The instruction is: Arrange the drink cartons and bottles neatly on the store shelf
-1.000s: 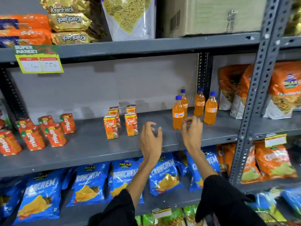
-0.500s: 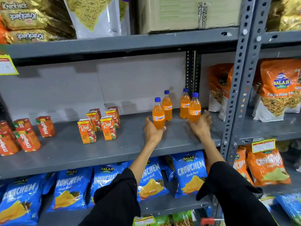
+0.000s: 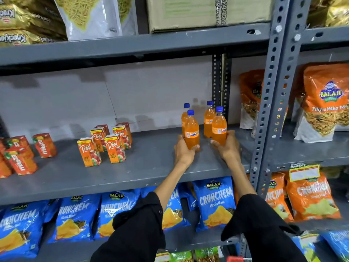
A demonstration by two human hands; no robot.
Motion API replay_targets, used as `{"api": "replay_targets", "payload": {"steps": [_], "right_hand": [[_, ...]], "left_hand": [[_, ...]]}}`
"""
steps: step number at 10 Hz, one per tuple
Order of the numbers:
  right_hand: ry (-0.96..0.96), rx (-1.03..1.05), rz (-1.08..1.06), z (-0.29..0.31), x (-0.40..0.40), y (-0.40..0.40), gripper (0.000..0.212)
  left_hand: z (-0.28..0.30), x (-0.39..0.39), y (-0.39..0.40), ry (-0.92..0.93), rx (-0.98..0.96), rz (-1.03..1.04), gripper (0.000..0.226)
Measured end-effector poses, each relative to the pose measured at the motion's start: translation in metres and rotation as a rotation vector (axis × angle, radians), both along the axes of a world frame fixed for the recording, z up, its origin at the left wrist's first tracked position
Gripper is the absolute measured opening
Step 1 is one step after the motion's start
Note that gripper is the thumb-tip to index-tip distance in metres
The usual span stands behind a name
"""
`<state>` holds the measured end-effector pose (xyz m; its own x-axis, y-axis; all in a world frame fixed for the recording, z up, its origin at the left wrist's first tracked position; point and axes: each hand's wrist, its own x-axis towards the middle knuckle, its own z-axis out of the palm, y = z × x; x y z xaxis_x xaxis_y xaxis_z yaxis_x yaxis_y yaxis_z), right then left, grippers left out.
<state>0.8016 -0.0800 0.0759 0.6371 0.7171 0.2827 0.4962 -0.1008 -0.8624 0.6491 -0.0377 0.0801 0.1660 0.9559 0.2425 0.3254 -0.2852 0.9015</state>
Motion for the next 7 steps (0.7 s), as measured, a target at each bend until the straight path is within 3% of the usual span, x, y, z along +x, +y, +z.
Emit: {"api": "replay_targets", "payload": {"steps": [4, 5, 6, 7], "right_hand": [[-0.018, 0.022, -0.008, -0.001, -0.004, -0.004, 0.057], [-0.02, -0.038, -0.015, 0.001, -0.007, -0.003, 0.072], [-0.06, -0.081, -0.036, -0.002, -0.016, -0.006, 0.089], [-0.241, -0.003, -0.175, -0.018, -0.028, -0.016, 0.079]], "left_hand": [[-0.002, 0.002, -0.001, 0.014, -0.006, -0.021, 0.058], [-0.002, 0.001, 0.0, 0.043, -0.013, -0.049, 0.063], [-0.005, -0.006, -0.002, 0.054, 0.004, -0.078, 0.071], [-0.012, -0.03, -0.007, 0.102, 0.079, -0.119, 0.075]]}}
